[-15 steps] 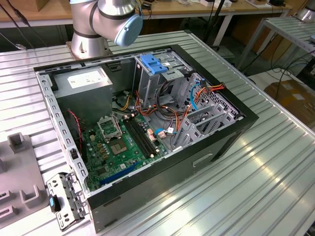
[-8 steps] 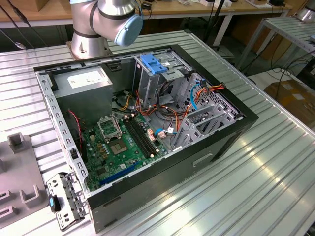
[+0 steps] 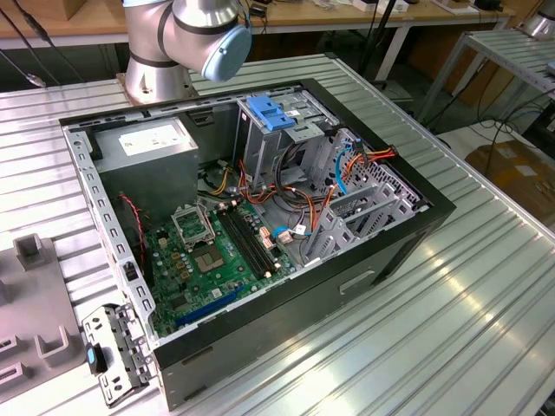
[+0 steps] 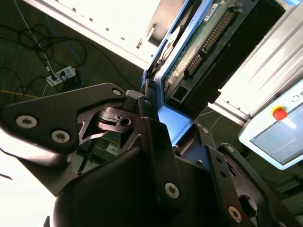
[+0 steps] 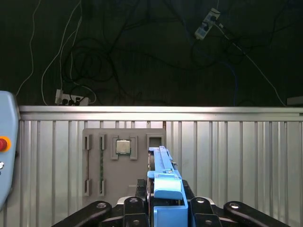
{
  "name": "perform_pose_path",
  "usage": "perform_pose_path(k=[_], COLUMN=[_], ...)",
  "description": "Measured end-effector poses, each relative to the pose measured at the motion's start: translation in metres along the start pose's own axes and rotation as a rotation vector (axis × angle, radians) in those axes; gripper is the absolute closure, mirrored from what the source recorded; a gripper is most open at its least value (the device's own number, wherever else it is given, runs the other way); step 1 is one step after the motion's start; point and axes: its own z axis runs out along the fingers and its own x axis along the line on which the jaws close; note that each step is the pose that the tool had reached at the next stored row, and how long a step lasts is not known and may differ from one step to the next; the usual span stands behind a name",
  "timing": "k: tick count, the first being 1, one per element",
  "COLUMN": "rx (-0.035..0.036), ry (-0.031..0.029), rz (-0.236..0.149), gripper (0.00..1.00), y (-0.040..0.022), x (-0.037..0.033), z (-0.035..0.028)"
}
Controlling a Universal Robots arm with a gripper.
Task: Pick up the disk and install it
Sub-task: 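Pick up the disk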
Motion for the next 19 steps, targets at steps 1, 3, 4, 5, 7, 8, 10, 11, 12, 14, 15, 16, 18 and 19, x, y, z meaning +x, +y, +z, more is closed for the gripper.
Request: perform_pose_path(k=[1, 3, 4, 5, 7, 8, 10, 11, 12, 14, 15, 16, 18, 19], rx=[-0.0001, -0.0001, -0.0001, 0.0001, 0.0000, -0.0001, -0.0001, -0.0002, -0.0001, -0.0002, -0.0002, -0.0003, -0.0004, -0.0004], ry=[0.0000, 0.0000, 0.0000, -0.0001, -0.0001, 0.0000, 0.0000, 0.0000, 0.0000, 0.0000, 0.0000, 0.0000, 0.0000, -0.0001], rz=[0.000, 0.000, 0.000, 0.000, 0.000, 0.000, 0.000, 0.000, 0.000, 0.000, 0.000, 0.000, 0.000, 0.000], gripper=[0.63, 0.63, 0.63, 0.63, 0.63, 0.63, 0.63, 0.63, 0.63, 0.63, 0.63, 0.63, 0.63, 0.63], y=[-0.0010, -0.0039, -0.0049, -0.0073, -0.0103, -0.0114, -0.0146, -0.0157, -0.0168, -0.0198, -0.0210, -0.0233, -0.0262, -0.0275], x=[0.0000, 0.0000, 0.0000, 0.0000, 0.0000, 0.0000, 0.0000, 0.0000, 0.0000, 0.0000, 0.0000, 0.0000, 0.0000, 0.0000], z=[0.0000, -0.0001, -0.0001, -0.0001, -0.0002, -0.0002, -0.0003, -0.0004, -0.0004, -0.0004, -0.0004, -0.0005, -0.0006, -0.0006])
